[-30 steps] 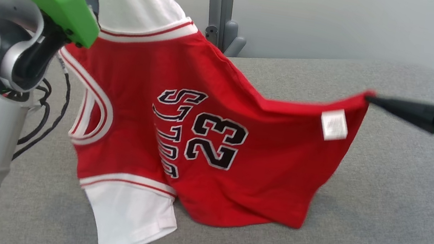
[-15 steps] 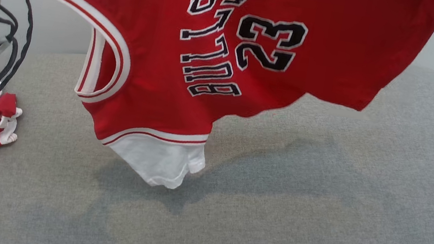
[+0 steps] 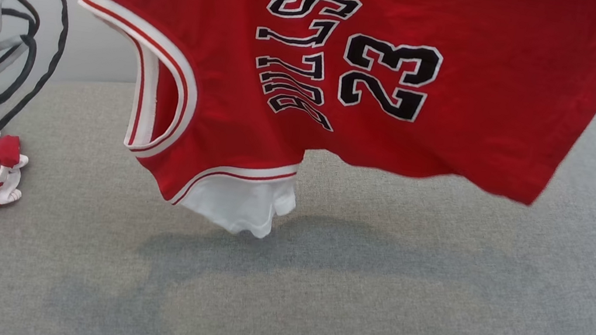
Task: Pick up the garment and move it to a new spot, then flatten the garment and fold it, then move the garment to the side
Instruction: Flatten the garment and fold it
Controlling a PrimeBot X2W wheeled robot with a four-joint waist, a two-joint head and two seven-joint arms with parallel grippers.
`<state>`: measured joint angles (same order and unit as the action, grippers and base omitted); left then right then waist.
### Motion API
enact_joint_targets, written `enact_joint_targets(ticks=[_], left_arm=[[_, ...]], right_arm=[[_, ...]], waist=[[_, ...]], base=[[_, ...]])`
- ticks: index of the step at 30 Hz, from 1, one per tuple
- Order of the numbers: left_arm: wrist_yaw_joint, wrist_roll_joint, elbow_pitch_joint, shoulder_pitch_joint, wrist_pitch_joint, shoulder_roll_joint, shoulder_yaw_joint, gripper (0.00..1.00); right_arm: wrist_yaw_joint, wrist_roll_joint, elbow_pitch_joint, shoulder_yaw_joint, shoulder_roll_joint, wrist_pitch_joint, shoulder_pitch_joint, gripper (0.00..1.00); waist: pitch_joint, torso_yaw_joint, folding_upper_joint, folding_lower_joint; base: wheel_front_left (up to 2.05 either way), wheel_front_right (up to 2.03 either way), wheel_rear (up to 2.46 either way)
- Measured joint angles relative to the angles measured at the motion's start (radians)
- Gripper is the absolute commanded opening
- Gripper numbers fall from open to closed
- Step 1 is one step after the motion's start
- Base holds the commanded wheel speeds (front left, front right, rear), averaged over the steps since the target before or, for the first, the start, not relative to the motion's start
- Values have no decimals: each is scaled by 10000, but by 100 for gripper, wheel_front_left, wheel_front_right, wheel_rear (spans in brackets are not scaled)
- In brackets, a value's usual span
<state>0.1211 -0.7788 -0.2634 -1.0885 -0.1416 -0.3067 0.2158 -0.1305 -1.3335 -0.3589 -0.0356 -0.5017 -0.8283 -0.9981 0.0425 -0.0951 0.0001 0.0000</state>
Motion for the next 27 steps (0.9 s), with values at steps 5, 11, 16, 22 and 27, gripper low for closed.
enact_joint_targets(ticks=[5,11,16,22,27], left_arm=[[-148,-360,-314,-325,-581,142,100,0],[-249,-35,-1440,-1898,-1361,472,857,0],[-228,1289,-2541,-4173,-874,562,1588,0],[-238,3584,-4021,-7125,2533,405,2220,0],[-226,4487,-4142,-8546,3998,493,2178,0]], right_arm=[[0,550,-121,117,132,136,-138,0],[0,1896,-481,688,522,815,-1030,0],[0,3139,-732,1110,1005,2424,-2649,0],[0,4617,-1221,1994,1528,6000,-4566,0],[0,5193,-1956,2734,1538,9244,-5654,0]], waist=[[-239,-59,0,0],[-1141,-142,0,0],[-2309,-202,0,0],[-4094,-366,0,1],[-5577,-552,0,2]], base=[[0,0,0],[0,0,0],[0,0,0],[0,0,0],[0,0,0]])
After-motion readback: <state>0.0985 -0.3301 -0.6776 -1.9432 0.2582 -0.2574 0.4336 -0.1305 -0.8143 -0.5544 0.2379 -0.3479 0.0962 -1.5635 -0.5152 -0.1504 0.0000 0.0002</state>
